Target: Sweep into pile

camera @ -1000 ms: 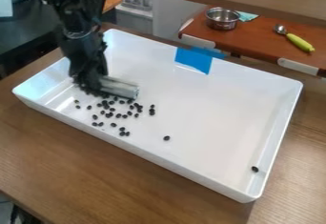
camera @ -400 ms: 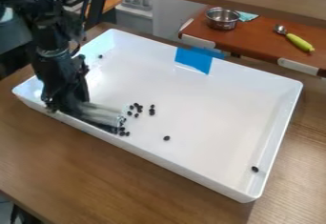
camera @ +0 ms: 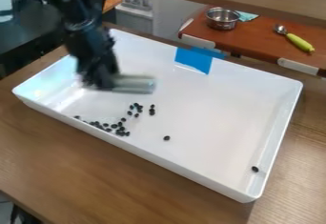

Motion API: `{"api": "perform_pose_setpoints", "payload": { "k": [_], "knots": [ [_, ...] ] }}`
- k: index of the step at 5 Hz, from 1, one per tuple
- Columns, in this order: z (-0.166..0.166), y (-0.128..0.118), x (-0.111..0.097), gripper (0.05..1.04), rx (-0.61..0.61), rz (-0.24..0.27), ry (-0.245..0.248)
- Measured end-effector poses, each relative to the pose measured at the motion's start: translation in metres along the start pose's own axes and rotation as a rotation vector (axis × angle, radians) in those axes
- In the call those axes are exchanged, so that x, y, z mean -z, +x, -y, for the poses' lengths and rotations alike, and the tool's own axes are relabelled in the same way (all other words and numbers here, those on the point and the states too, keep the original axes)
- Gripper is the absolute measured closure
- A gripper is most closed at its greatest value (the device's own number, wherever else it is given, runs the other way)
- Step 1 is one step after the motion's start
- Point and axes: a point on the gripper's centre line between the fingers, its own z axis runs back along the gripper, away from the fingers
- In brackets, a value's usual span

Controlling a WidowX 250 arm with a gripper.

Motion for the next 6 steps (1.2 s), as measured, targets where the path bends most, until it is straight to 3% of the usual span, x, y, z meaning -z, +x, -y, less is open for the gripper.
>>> {"api": "perform_pose_setpoints", "payload": {
  "k": [1,2,3,4,6],
  "knots": [
    [0.028,-0.025,0.005,0.71,-0.041,-0.034,-0.03],
    [0.048,-0.052,0.028,0.709,-0.021,-0.037,-0.034],
    [0.049,-0.062,0.051,0.71,0.041,-0.002,-0.032],
    [0.042,-0.06,0.06,0.71,0.122,0.007,-0.046],
    [0.005,-0.034,0.044,0.71,0.208,-0.003,-0.006]
  ]
}}
